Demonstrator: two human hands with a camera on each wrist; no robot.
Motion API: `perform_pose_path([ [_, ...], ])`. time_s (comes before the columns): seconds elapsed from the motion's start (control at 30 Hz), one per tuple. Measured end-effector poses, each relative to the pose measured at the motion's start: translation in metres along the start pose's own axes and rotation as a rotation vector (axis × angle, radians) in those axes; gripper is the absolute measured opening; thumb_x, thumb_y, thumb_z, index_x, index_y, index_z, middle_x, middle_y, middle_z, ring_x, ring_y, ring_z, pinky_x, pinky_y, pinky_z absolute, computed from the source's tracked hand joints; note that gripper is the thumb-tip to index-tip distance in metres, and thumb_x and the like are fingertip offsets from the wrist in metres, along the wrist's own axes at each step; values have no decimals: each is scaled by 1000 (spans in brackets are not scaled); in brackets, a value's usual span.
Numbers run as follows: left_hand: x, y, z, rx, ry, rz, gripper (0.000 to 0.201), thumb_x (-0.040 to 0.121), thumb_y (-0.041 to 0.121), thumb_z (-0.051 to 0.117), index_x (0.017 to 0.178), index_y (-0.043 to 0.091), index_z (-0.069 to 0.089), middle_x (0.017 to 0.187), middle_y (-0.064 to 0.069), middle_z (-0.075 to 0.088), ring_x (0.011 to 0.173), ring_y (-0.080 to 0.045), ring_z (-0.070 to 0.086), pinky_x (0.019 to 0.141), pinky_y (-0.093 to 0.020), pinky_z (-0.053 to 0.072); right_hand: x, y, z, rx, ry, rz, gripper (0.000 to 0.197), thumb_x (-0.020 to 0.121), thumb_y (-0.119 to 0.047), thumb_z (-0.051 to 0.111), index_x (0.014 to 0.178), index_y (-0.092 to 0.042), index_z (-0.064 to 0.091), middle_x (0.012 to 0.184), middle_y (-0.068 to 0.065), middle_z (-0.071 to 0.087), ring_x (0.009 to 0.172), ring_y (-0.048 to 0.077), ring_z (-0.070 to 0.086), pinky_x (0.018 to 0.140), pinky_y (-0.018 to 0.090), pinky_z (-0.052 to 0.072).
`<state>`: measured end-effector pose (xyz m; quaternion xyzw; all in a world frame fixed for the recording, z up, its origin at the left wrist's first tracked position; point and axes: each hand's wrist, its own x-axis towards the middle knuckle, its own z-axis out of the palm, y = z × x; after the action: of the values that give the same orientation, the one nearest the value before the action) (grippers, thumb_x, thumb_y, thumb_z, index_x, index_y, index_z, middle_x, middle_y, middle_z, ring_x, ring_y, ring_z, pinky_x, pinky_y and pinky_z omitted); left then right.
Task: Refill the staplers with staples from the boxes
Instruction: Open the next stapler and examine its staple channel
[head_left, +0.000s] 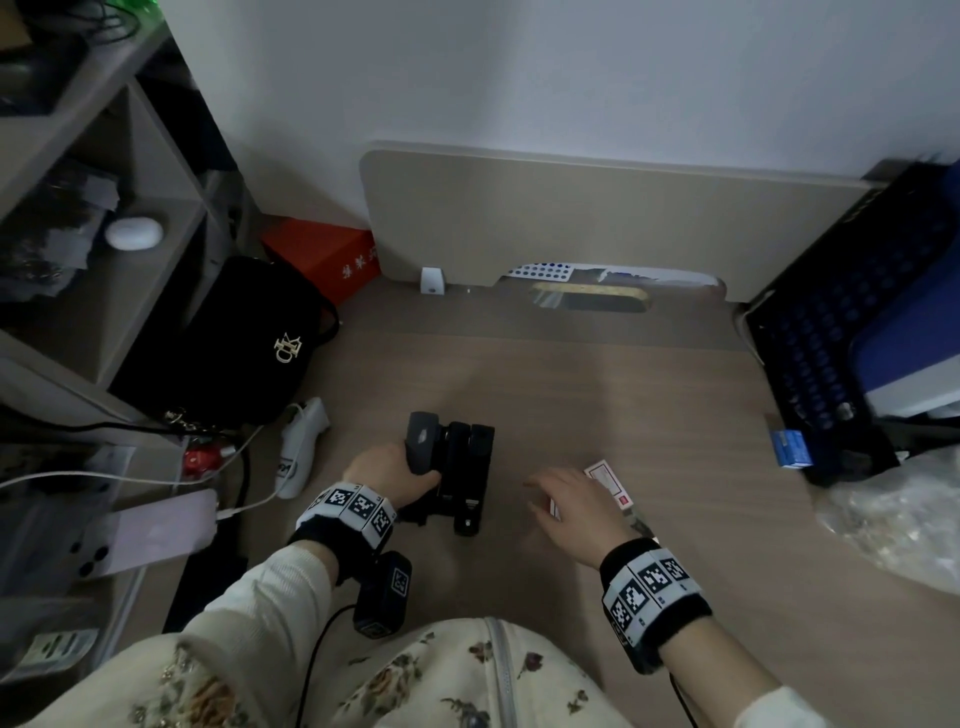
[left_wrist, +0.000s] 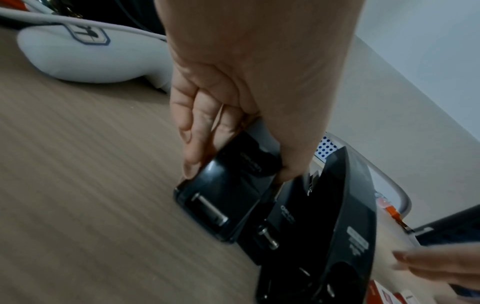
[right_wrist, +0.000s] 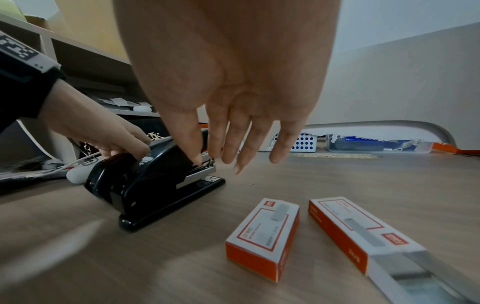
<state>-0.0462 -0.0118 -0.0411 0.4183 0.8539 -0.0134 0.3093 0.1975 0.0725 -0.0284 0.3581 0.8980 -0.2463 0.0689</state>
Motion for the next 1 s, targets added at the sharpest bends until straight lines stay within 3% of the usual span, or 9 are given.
perform_pose_path([
  [0.07,-2,3,2,-3,-14,3,50,81,57,58,113,20,57,87,2,59,87,-21,63,68,-28,45,3,-5,2,12,-14,13,35,97,-44,39,120,-24,57,119,-4,61,112,17,53,91,29,39],
  [0.17,-3,2,1,-61,-45,-2,51,81,58,58,116,20,54,88,3,60,81,-19,61,70,-28,47,10,-19,4,78,-42,52,54,92,-65,21,116,-29,53,109,0,66,103,24,61,84,35,47],
  [0.27,-3,-5,-1,-150,-62,-2,57,76,61,60,117,21,53,86,4,62,80,-17,63,74,-30,53,19,-36,1,102,-77,120,64,89,-69,23,129,-24,44,108,7,67,100,29,62,82,39,49],
  [0.37,-6,-8,-5,-167,-79,2,64,76,66,57,124,24,51,101,-1,68,89,-19,67,83,-33,54,31,-48,-1,203,-103,195,67,87,-72,24,124,-21,45,105,7,67,97,28,63,81,38,50],
  [0.5,-15,-11,-11,-201,-79,-6,65,80,69,53,126,24,53,110,-2,67,94,-18,64,86,-32,52,41,-54,0,404,-147,272,63,88,-67,35,123,-17,49,119,6,63,108,26,59,90,37,48],
  [0.63,-25,-16,-15,-192,-37,-26,63,78,73,48,120,27,55,103,-2,67,93,-20,65,85,-36,54,42,-60,2,435,-146,238,49,93,-53,45,122,-15,54,120,7,63,109,24,59,86,29,46],
  [0.73,-30,-20,-17,-187,-1,-52,65,73,76,47,119,30,55,109,-2,67,97,-21,64,86,-35,53,38,-59,1,417,-131,240,46,94,-49,45,119,-13,58,116,8,64,107,26,59,80,27,43],
  [0.87,-36,-22,-19,-230,39,-49,67,61,81,42,109,37,57,102,2,69,91,-20,67,87,-38,54,28,-49,5,502,-101,280,45,93,-50,48,113,-12,62,102,6,64,102,24,60,76,25,39],
  [1.0,-42,-21,-20,-276,60,2,60,67,78,44,107,36,60,95,5,70,84,-16,67,82,-38,56,19,-44,13,577,-40,336,46,90,-53,51,107,-12,63,91,0,61,89,19,58,75,26,41],
])
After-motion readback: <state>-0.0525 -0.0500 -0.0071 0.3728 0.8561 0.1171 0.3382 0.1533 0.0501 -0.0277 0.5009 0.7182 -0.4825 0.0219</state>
